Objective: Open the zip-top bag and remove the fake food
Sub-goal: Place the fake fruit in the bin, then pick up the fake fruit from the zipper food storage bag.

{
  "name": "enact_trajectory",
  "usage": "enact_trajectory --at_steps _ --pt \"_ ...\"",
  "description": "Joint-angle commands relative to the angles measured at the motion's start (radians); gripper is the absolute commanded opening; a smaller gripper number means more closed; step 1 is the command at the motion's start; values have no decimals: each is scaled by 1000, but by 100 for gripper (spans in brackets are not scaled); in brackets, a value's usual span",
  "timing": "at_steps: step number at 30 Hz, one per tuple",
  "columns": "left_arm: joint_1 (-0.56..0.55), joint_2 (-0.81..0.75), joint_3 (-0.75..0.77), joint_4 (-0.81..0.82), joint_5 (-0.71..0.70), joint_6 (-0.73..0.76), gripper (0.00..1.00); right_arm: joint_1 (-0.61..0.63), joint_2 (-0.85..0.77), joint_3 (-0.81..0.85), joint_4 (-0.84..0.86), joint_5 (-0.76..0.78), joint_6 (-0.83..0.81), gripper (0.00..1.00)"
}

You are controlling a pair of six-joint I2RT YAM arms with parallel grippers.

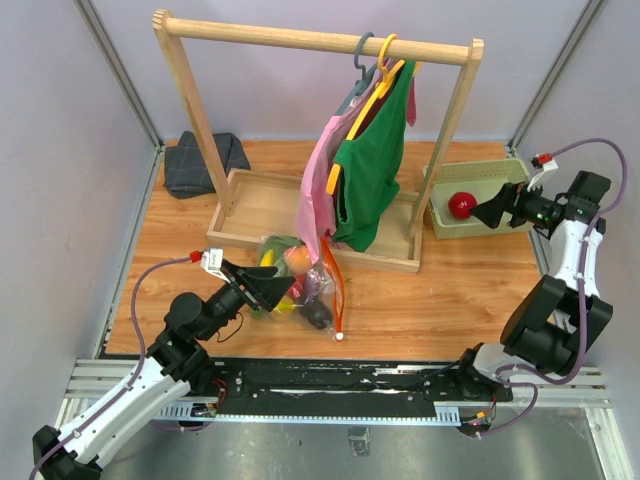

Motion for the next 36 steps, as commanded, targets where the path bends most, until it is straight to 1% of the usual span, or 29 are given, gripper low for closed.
enact_trajectory --at_steps 1,4,7,10,14,16,19,24,26,30,36 --pt "1 10 29 59 51 -34 99 -6 -128 -97 -126 -170 -114 99" --pt "1 2 30 38 45 -51 99 19 -221 -156 -134 -219 -171 98" --pt "1 -3 39 1 30 -58 98 87 -320 -208 -154 -218 -233 99" --pt "1 3 61 -39 6 -45 97 219 -420 -250 -162 -169 -266 99" --pt "1 37 108 -101 -37 12 96 480 -497 -278 -175 -23 -306 99" --pt "1 64 140 -145 -58 39 96 593 -498 -278 -190 24 -343 99" --pt "1 97 174 -203 -79 70 96 679 -438 -236 -278 -16 -443 98" --pt "0 128 181 -243 -148 95 95 878 -407 -216 -367 91 -629 99" --pt "0 137 185 -244 -180 103 94 937 -394 -217 -398 108 -695 98" --pt "1 159 206 -243 -222 135 92 1013 -362 -220 -410 141 -764 98" --pt "1 188 243 -292 -252 176 89 1055 -329 -213 -371 141 -748 99"
